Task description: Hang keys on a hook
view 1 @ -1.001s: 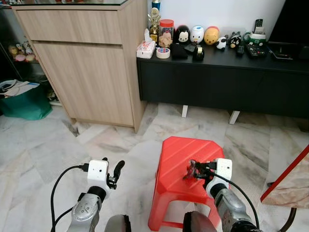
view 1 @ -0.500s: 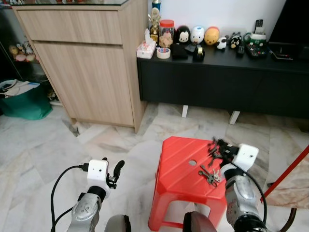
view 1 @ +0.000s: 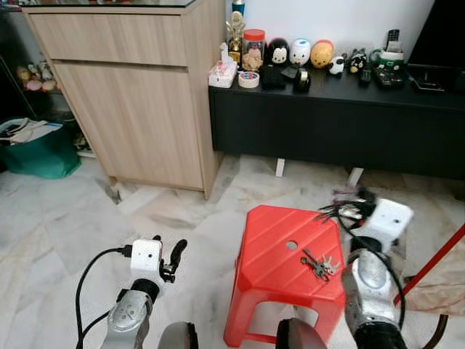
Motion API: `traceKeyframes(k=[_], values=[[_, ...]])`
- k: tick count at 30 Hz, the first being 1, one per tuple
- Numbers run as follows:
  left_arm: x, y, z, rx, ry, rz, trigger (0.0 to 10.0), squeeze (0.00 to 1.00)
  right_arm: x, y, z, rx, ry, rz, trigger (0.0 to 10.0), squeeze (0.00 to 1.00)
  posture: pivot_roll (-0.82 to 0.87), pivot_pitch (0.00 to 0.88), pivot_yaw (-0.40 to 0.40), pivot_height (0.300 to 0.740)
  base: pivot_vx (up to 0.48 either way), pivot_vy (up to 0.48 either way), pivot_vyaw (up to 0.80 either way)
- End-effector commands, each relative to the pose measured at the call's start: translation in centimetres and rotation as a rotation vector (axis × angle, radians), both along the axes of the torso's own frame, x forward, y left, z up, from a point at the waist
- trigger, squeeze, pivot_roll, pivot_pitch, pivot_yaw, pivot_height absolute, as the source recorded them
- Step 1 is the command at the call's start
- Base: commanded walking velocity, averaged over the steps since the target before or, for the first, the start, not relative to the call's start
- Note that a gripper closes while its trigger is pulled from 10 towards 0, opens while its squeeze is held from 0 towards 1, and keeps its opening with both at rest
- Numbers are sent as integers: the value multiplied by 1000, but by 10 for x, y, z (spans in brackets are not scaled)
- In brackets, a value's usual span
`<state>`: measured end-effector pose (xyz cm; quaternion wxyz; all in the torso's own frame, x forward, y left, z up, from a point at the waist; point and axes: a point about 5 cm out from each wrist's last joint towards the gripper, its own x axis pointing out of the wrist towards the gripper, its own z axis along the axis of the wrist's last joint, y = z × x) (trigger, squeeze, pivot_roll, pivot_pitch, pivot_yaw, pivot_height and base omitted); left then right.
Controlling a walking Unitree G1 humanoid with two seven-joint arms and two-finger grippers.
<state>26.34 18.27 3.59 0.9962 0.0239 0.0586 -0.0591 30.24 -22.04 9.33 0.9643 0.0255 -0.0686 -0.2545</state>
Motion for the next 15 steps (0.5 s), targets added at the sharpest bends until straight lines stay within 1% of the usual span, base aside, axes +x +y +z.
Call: traceKeyframes(k=[1, 4, 6, 8, 10, 12, 15], values=[[1, 1, -1, 2, 6, -1, 10000, 0, -4, -11, 5, -32, 4, -81, 10000, 0, 39, 5, -21, 597, 0, 0, 0], [3, 1, 0, 2, 3, -4, 10000, 0, -7, -16, 4, -69, 40, -135, 10000, 0, 43, 0, -19, 597, 0, 0, 0], [3, 1, 0, 2, 1, -4, 10000, 0, -9, -18, 4, -115, 68, -176, 10000, 0, 43, 0, -19, 597, 0, 0, 0], [3, 1, 1, 1, -2, -5, 10000, 0, -9, -16, 6, -134, 64, -186, 10000, 0, 44, 0, -18, 597, 0, 0, 0], [3, 1, 1, 1, -2, -6, 10000, 0, -9, -15, 6, -132, 61, -185, 10000, 0, 45, 0, -17, 597, 0, 0, 0], [3, 1, 1, 0, -2, -6, 10000, 0, -7, -12, 6, -107, 61, -176, 10000, 0, 46, 0, -16, 597, 0, 0, 0], [2, 0, 1, -3, -3, -9, 10000, 0, -4, -5, 5, -79, 57, -128, 10000, 0, 46, 0, -16, 597, 0, 0, 0]])
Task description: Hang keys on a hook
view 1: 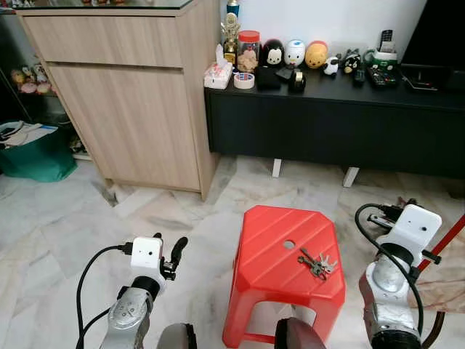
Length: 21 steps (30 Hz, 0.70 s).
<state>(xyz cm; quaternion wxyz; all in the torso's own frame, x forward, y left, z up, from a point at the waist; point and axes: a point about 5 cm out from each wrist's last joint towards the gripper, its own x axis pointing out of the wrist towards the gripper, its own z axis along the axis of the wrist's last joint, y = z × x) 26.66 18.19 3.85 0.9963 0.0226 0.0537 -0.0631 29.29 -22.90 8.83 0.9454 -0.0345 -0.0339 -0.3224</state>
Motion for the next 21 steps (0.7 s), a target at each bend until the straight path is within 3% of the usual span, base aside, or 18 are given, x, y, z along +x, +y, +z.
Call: traceKeyframes(k=[1, 3, 6, 7, 9, 10, 13, 21], values=[[-1, 1, -2, -1, 7, -1, 10000, 0, 7, 6, 11, 24, -50, 44, 10000, 0, 46, 0, -16, 597, 0, 0, 0], [-1, 1, -2, -1, 7, -1, 10000, 0, 13, 18, 8, 83, -43, 153, 10000, 0, 46, 2, -16, 597, 0, 0, 0], [-1, 1, -3, 0, 9, -1, 10000, 0, 17, 25, 1, 127, -7, 221, 10000, 0, 46, 2, -16, 597, 0, 0, 0], [-1, 1, -3, 2, 10, 0, 10000, 0, 20, 36, -18, 220, 103, 317, 10000, 0, 46, 5, -18, 597, 0, 0, 0], [-1, 1, -3, 3, 11, 1, 10000, 0, 19, 45, -38, 276, 230, 393, 10000, 0, 46, 5, -18, 597, 0, 0, 0], [-1, 1, -3, 4, 11, 1, 10000, 0, 15, 49, -54, 279, 345, 429, 10000, 0, 47, 4, -19, 597, 0, 0, 0], [-1, 1, -3, 8, 14, 3, 10000, 0, 8, 57, -75, 291, 493, 542, 10000, 0, 52, 9, -21, 597, 0, 0, 0], [-3, 3, -5, 9, 19, 10, 10000, 0, 4, 58, -85, 270, 587, 614, 10000, 0, 52, 14, -24, 597, 0, 0, 0]])
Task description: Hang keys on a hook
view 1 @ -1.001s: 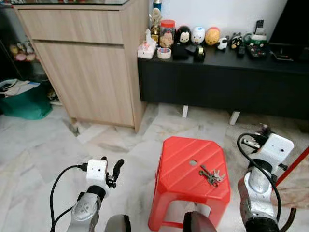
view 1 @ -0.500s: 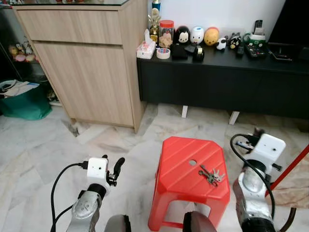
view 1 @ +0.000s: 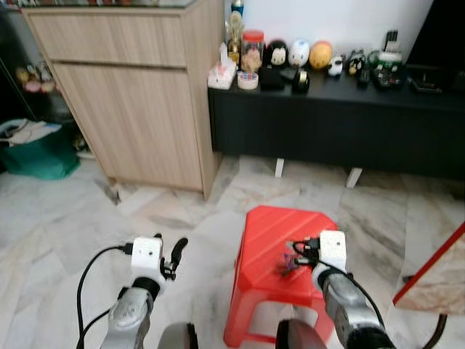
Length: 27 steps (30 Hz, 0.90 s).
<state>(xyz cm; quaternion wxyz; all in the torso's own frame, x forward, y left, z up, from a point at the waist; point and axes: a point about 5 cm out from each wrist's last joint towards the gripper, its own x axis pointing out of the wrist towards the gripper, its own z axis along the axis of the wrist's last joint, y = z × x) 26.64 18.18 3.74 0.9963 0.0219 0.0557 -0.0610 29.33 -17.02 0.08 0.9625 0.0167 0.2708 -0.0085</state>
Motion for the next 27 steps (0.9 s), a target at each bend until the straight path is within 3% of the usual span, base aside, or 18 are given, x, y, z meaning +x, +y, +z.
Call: traceKeyframes(k=[1, 6, 10, 19, 27], values=[[-3, 3, -4, 9, 15, 6, 10000, 0, 4, -1, 3, -7, 0, 13, 10000, 0, 53, 15, -25, 597, 0, 0, 0], [-3, 3, -4, 9, 16, 7, 10000, 0, 7, -3, 4, -26, 7, 41, 10000, 0, 53, 15, -25, 597, 0, 0, 0], [-3, 2, -4, 9, 18, 5, 10000, 0, 5, 1, -1, -25, 50, 119, 10000, 0, 53, 15, -25, 597, 0, 0, 0], [-4, 1, -5, 9, 27, -3, 10000, 0, -8, 5, -16, -127, 193, 324, 10000, 0, 53, 15, -25, 597, 0, 0, 0], [-3, 1, -6, 7, 29, -1, 10000, 0, -11, -4, -18, -202, 210, 320, 10000, 0, 47, 22, -25, 597, 0, 0, 0]])
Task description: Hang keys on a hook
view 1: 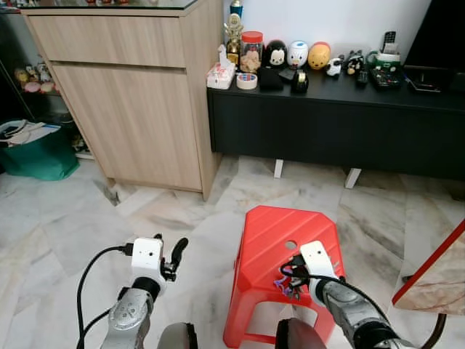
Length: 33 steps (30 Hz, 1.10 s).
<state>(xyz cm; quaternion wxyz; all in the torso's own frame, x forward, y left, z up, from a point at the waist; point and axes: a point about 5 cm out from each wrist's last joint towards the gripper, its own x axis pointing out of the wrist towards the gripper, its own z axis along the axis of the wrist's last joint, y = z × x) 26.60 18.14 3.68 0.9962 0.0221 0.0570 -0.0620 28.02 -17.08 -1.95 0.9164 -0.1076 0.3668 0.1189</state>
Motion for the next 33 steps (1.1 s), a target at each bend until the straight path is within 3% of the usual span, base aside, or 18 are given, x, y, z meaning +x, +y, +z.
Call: traceKeyframes(k=[1, 6, 8, 13, 14, 15, 16, 17, 28, 30, 31, 32, 33], values=[[-3, 1, -5, 7, 26, 0, 10000, 0, 3, -4, 2, -38, -6, 4, 10000, 0, 47, 22, -25, 597, 0, 0, 0], [-3, 1, -5, 8, 26, 1, 10000, 0, 4, -10, 4, -45, -38, -43, 10000, 0, 48, 22, -25, 597, 0, 0, 0], [-4, 1, -6, 10, 26, 0, 10000, 0, 11, -11, 11, 23, -89, -101, 10000, 0, 48, 21, -23, 597, 0, 0, 0], [-4, 1, -6, 11, 27, -1, 10000, 0, 11, -7, 11, 31, -76, -66, 10000, 0, 48, 21, -23, 597, 0, 0, 0], [-4, 1, -6, 11, 27, -1, 10000, 0, 11, -3, 10, 46, -71, -46, 10000, 420, 50, 20, -24, 597, 0, 0, 0], [-4, 1, -6, 11, 27, -1, 10000, 0, 11, -3, 10, 46, -71, -46, 10000, 420, 50, 20, -24, 597, 0, 0, 0], [-4, 1, -6, 10, 27, -1, 10000, 0, 11, -2, 10, 50, -69, -40, 10000, 941, 50, 20, -24, 597, 0, 0, 0], [-4, 1, -6, 10, 28, -2, 10000, 0, 10, 0, 8, 50, -62, -26, 10000, 1000, 50, 20, -24, 597, 0, 0, 0], [-3, 0, -6, 10, 31, -4, 10000, 0, 6, 1, 4, 35, -25, -16, 10000, 1000, 50, 20, -24, 597, 0, 0, 0], [-3, 0, -6, 10, 31, -3, 10000, 0, 8, 0, 6, 29, -48, -31, 10000, 871, 49, 19, -23, 597, 0, 0, 0], [-3, 0, -6, 10, 31, -3, 10000, 0, 8, 0, 6, 29, -48, -31, 10000, 871, 49, 19, -23, 597, 0, 0, 0], [-3, 1, -6, 11, 31, -2, 10000, 0, 12, -1, 12, 37, -91, -32, 10000, 0, 49, 19, -23, 597, 0, 0, 0], [-4, 1, -6, 12, 32, -2, 10000, 0, 17, 0, 17, 51, -136, -30, 10000, 0, 49, 21, -23, 597, 0, 0, 0]])
